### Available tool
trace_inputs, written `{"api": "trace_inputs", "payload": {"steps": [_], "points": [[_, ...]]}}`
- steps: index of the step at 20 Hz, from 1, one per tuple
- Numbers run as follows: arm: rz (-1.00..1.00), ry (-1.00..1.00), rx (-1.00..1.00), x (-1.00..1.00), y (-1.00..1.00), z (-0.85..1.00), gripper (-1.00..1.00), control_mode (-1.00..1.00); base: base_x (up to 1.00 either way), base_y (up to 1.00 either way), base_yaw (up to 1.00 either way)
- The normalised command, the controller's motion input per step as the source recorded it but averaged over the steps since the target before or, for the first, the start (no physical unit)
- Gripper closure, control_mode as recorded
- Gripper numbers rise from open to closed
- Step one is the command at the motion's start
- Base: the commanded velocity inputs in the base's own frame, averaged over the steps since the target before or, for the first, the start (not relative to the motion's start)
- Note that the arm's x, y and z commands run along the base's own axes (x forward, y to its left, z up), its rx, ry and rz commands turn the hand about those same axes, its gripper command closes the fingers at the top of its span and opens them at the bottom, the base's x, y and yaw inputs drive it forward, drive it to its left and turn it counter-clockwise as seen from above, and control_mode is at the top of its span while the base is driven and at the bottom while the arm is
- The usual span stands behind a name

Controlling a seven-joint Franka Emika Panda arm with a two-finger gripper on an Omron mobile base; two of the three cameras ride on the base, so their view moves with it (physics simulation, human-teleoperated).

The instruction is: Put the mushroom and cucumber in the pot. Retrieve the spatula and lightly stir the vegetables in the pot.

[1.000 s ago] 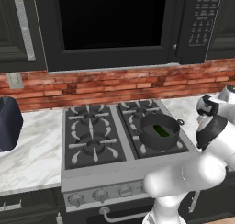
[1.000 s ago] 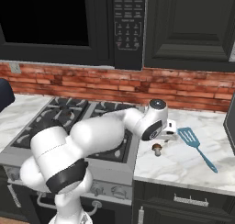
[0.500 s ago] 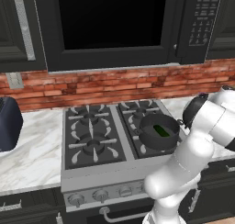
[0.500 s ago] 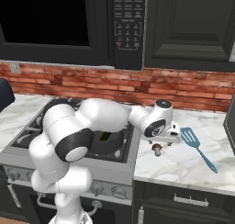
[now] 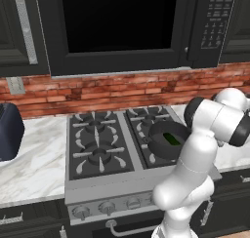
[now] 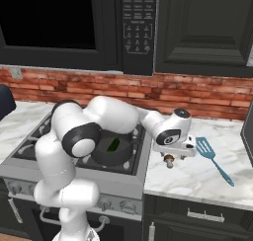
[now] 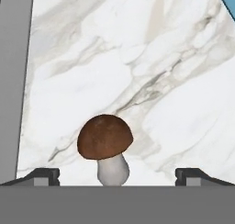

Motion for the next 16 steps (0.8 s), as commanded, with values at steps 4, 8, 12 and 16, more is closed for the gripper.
{"api": "trace_inputs", "payload": {"steps": [4,8,12,16], "points": [[0.06,0.00,0.05,-0.01,0.05,-0.06,-1.00,-1.00,0.00,0.00,0.00],[0.06,0.00,0.00,-0.03,0.10,0.00,-1.00,-1.00,0.00,0.00,0.00],[0.06,0.00,0.00,0.00,0.14,0.00,-1.00,-1.00,0.00,0.00,0.00],[0.07,0.00,0.00,-0.10,0.20,0.00,-1.00,-1.00,0.00,0.00,0.00]]}}
